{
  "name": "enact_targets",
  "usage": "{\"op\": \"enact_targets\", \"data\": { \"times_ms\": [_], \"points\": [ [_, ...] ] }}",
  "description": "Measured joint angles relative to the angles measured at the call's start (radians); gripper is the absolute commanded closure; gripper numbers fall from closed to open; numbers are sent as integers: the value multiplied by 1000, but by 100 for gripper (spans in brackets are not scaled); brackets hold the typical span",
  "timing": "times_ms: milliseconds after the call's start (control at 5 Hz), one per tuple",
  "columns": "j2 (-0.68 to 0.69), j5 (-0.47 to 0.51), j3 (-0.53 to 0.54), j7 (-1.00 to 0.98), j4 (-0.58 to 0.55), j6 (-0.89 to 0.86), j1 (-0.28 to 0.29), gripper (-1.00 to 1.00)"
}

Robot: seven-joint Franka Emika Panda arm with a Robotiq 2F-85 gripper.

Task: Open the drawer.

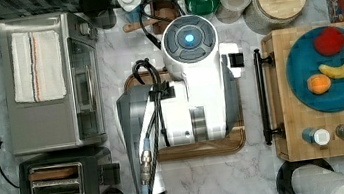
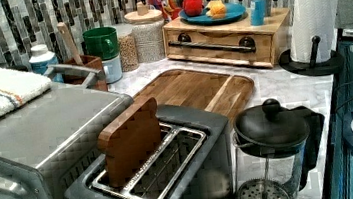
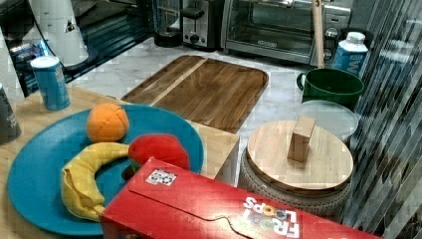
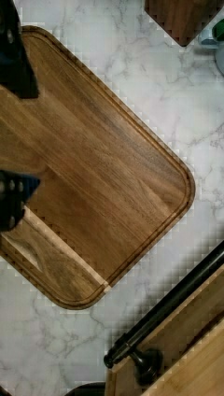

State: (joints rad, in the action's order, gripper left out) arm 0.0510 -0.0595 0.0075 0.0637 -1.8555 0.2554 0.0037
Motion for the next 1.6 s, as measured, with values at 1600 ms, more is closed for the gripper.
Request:
{"op": "enact_targets", "data": {
  "times_ms": [1600],
  "points": [
    [-33, -118, -45, -506, -252, 235, -95, -100]
  ]
}}
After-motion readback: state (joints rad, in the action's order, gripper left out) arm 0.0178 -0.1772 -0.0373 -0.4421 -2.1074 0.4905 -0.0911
